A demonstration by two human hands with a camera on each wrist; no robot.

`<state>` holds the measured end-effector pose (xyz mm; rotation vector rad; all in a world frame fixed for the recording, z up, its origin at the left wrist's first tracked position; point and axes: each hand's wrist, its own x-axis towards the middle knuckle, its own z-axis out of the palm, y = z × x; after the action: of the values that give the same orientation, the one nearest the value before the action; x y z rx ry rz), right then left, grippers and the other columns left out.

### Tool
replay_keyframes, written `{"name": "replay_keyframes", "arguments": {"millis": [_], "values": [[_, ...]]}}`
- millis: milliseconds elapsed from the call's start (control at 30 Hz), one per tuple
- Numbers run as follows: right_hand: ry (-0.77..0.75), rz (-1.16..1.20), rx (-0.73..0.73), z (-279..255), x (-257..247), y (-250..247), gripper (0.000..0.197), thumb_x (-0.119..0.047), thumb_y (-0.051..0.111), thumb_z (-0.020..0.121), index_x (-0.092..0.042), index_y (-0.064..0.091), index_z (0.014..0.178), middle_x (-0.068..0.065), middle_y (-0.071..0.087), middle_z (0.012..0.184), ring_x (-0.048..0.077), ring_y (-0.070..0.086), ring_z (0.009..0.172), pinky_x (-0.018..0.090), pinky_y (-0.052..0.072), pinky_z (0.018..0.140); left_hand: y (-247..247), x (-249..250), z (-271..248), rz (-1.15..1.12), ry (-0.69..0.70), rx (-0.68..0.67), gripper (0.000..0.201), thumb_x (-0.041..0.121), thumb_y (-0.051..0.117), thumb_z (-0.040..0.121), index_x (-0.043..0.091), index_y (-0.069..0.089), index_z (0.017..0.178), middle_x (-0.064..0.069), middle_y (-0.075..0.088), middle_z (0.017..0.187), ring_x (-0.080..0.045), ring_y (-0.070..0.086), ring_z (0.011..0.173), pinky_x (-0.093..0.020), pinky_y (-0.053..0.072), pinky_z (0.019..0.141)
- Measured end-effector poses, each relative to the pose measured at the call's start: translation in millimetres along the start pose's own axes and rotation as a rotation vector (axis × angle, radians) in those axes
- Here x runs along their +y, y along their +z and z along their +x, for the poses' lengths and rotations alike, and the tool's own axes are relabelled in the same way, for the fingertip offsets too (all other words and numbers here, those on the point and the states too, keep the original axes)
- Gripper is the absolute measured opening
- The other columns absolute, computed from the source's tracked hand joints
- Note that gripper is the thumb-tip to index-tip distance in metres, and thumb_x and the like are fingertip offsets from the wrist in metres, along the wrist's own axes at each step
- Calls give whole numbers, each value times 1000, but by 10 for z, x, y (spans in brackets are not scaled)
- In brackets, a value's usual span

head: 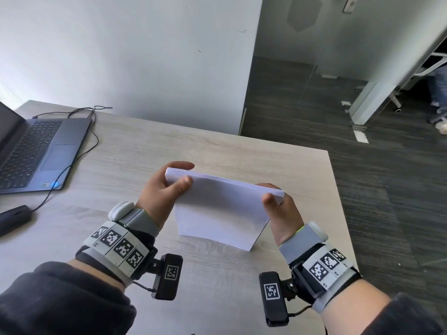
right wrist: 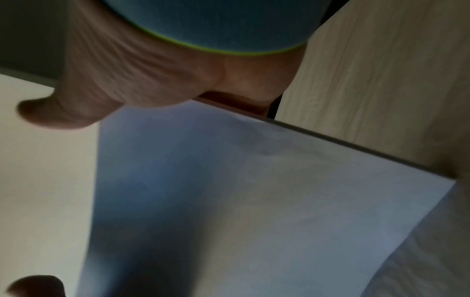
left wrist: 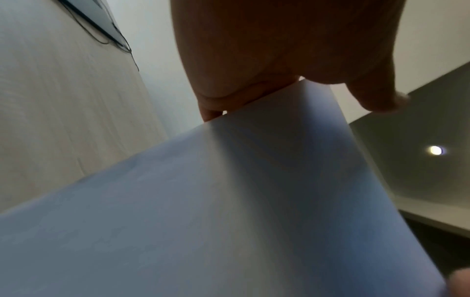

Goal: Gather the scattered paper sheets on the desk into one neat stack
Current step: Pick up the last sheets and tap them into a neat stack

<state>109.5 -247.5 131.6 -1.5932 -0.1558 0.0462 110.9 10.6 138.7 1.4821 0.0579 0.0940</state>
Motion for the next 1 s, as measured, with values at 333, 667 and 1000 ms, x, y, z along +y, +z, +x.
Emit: {"name": "replay_keyframes", "arguments": {"millis": [333,667,1000], "values": [[292,-63,-31,-89,499,-13,33,-11,86,70,-40,77,85,-5,77,96,11,72,92,41,56,86,-50,-579,-132,265,-326,27,23,6,88,73,18,73,85,13,78,74,-2,73,72,-22,54,73],[381,-164,-54,-46,693,-42,21,-17,82,75,-28,75,92,-4,77,98,11,71,93,35,54,85,-114,-760,-125,448,-398,-55,24,25,85,76,24,73,97,5,79,93,-13,72,93,-36,55,87],[610,-239,-79,106,1105,0,19,-19,79,79,-19,72,96,2,76,98,22,72,93,44,55,92,-140,-890,125,690,-612,-159,38,30,74,77,24,64,113,1,74,103,-21,72,92,-40,59,88]]}}
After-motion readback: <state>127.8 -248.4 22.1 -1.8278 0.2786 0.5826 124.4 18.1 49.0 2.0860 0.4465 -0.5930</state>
